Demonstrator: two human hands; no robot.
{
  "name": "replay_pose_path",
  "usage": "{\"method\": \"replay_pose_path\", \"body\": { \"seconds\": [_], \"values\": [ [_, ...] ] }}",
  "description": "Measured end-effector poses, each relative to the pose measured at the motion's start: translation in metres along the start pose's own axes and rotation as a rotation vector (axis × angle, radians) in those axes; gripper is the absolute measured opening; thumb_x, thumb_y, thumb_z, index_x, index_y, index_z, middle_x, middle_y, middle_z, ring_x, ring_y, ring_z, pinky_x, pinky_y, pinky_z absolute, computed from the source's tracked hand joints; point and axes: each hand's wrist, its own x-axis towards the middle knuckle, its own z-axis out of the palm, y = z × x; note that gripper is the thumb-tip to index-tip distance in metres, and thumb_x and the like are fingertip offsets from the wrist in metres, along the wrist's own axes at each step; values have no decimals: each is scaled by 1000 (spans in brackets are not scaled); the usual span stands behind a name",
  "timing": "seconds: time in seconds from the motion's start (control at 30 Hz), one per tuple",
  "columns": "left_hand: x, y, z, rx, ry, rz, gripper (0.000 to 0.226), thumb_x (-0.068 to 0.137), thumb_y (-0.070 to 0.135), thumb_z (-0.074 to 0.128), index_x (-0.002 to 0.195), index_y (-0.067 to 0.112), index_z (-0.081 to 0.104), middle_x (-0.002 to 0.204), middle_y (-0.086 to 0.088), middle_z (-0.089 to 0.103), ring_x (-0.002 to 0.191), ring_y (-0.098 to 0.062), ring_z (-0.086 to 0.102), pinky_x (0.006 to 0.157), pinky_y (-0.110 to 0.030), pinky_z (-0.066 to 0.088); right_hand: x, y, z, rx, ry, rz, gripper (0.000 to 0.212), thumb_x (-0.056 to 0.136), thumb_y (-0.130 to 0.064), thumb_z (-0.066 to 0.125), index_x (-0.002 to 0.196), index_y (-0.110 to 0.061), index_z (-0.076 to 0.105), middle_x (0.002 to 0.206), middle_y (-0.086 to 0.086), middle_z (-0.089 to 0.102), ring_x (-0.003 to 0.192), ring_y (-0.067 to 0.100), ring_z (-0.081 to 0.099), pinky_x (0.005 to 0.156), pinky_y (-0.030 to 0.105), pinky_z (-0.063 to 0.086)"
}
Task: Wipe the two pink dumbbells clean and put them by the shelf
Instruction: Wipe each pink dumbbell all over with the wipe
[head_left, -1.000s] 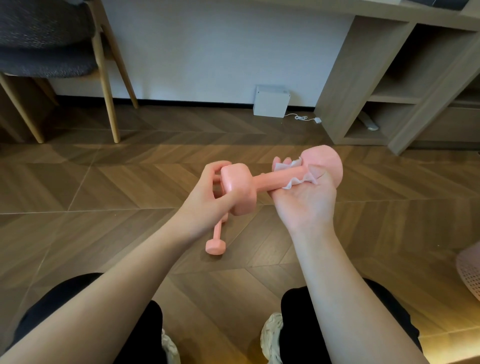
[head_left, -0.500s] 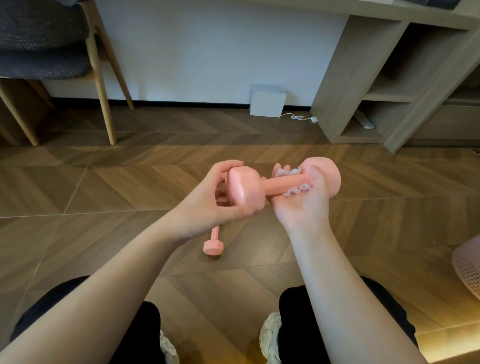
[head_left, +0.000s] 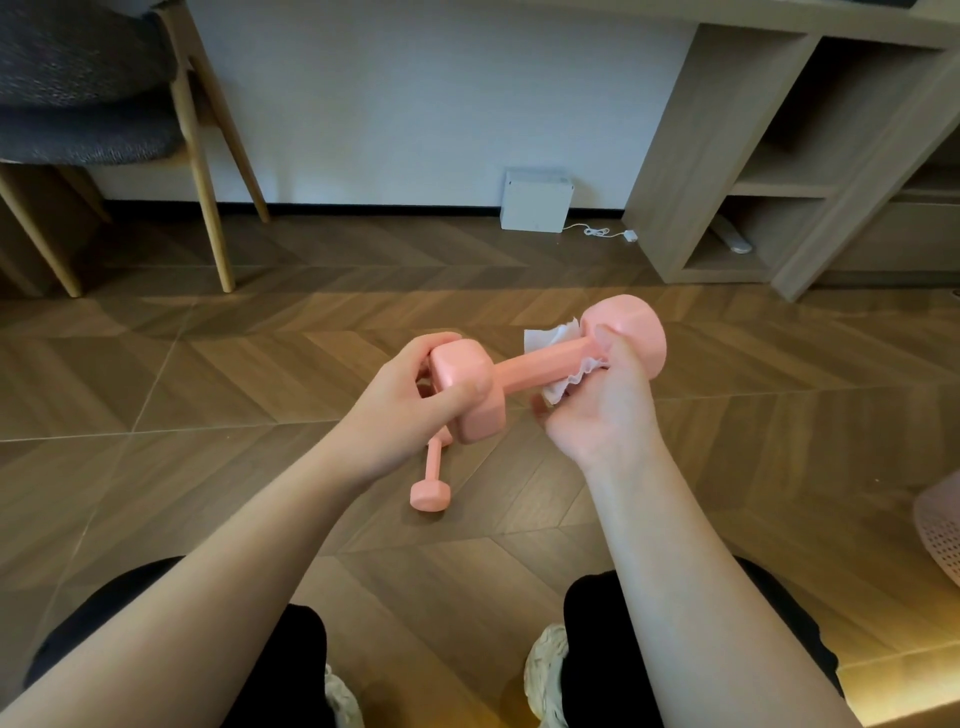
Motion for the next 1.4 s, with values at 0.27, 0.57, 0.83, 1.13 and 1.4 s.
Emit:
{"method": "replay_pose_path", "body": {
  "seconds": [0.27,0.57,0.83,1.13,1.4],
  "values": [
    [-1,-2,3,20,-21,-20,71,60,64,63,124,36,53,118,19,61,107,1,59,93,-29,54,-7,-2,-1,-257,-36,-7,15,91,-25,46,86,-15,56,92,10,62,86,26,59,93,38,45],
    [-1,-1,1,-97,-7,-32,41,78,45,65,118,37,57,117,14,63,113,-8,60,95,-41,55,-3,-4,0,-24,-88,-73,34,96,-22,51,129,-12,52,97,10,60,89,22,62,63,31,54],
    [-5,-2,7,143,-16,104,73,67,49,78,133,34,49,125,17,57,114,2,56,94,-22,50,2,-4,-7,254,-147,-29,15,84,-5,35,78,-18,31,64,1,34,56,21,42,59,27,42],
    [-1,0,15,-207,-243,-189,77,72,49,77,135,21,41,116,-7,63,88,-15,72,78,-36,60,-1,-9,-7,335,-50,-14,10,87,-8,50,90,-13,42,78,4,38,62,22,45,71,31,42],
    [-1,-7,15,82,-75,153,81,71,40,82,137,42,36,130,16,49,108,-7,61,88,-30,55,-6,-11,-7,292,-96,33,18,94,-14,43,109,-18,51,103,10,51,94,28,55,80,41,49]
  ]
}}
